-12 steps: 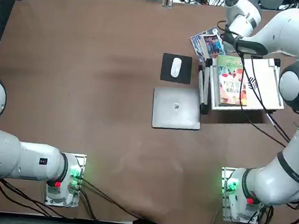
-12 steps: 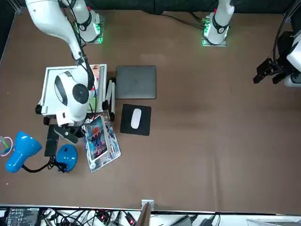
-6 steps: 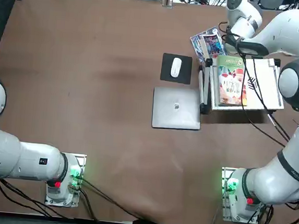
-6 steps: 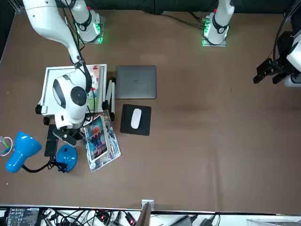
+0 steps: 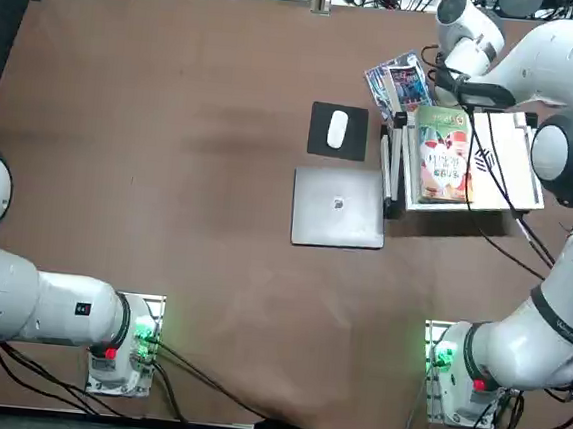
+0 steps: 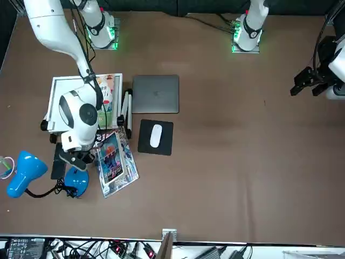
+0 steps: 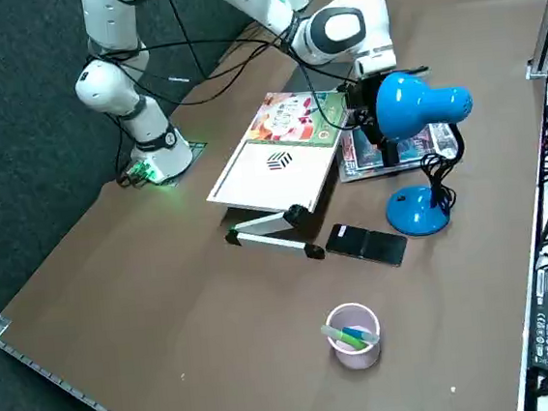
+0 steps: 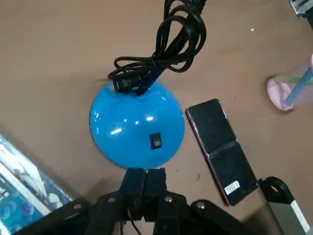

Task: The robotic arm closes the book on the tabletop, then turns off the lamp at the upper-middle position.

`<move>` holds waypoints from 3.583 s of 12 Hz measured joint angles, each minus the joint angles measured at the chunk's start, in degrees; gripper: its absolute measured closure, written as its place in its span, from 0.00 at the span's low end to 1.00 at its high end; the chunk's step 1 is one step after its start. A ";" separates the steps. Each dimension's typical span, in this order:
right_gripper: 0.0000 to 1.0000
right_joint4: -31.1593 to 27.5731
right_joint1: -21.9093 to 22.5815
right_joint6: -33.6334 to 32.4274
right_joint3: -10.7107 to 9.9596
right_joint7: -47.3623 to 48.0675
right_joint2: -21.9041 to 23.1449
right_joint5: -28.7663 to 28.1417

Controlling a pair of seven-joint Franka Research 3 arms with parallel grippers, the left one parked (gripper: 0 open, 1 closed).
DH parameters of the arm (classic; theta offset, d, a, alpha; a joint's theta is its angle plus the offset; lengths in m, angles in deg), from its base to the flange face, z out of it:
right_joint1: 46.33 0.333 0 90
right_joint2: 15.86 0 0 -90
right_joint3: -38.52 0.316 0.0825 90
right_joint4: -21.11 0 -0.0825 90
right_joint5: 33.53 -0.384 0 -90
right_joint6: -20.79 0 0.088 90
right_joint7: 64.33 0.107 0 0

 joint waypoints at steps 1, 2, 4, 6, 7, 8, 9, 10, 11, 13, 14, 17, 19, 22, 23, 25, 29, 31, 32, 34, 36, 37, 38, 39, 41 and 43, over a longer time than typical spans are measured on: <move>0.99 0.07 -0.35 0.60 -0.01 0.00 -0.27 0.06; 0.99 0.12 -0.70 1.19 -0.01 0.00 -0.53 0.08; 0.99 0.17 -1.38 2.48 -0.01 0.00 -1.20 0.11; 0.99 0.23 -1.99 3.74 -0.01 0.00 -1.82 0.27; 0.99 0.28 -2.25 4.36 -0.01 -0.01 -2.07 0.48; 0.99 0.34 -2.51 4.78 -0.01 -0.01 -2.30 0.90; 0.99 0.36 -2.80 4.98 -0.02 -0.01 -2.45 1.38; 0.99 0.38 -3.10 5.13 -0.02 -0.01 -2.55 1.83; 0.99 0.62 -3.36 5.34 -0.02 -0.01 -2.66 2.10; 0.99 1.75 -3.76 5.48 -0.02 -0.07 -2.98 2.35; 0.99 2.13 -3.96 5.56 -0.02 -0.11 -3.10 2.40; 0.99 2.54 -4.30 6.58 -0.02 -0.16 -3.95 2.45; 0.99 2.63 -4.34 6.80 -0.02 -0.16 -4.58 2.45; 0.99 3.45 -4.39 6.89 -0.02 -0.16 -5.40 2.45; 0.99 3.59 -4.41 6.91 -0.02 -0.16 -5.56 2.47; 0.99 3.72 -4.50 7.10 -0.02 -0.16 -5.73 2.49; 0.99 3.82 -4.75 8.01 -0.02 -0.16 -6.18 2.91; 0.99 3.82 -4.84 8.21 -0.02 -0.16 -6.42 2.92; 0.99 3.85 -4.94 8.26 -0.02 -0.16 -6.59 2.92; 0.99 3.88 -5.20 8.46 -0.02 -0.16 -6.93 2.96; 0.99 3.90 -5.26 8.53 -0.02 -0.16 -6.93 2.98; 0.99 3.90 -5.27 8.54 -0.02 -0.16 -6.93 2.98; 0.99 3.90 -5.27 8.55 -0.02 -0.16 -6.93 2.98; 0.99 3.90 -5.27 8.56 -0.02 -0.16 -6.93 2.98; 0.99 3.95 -5.32 8.57 -0.02 -0.16 -6.94 2.98; 0.99 4.02 -5.63 8.61 -0.02 -0.16 -6.94 2.98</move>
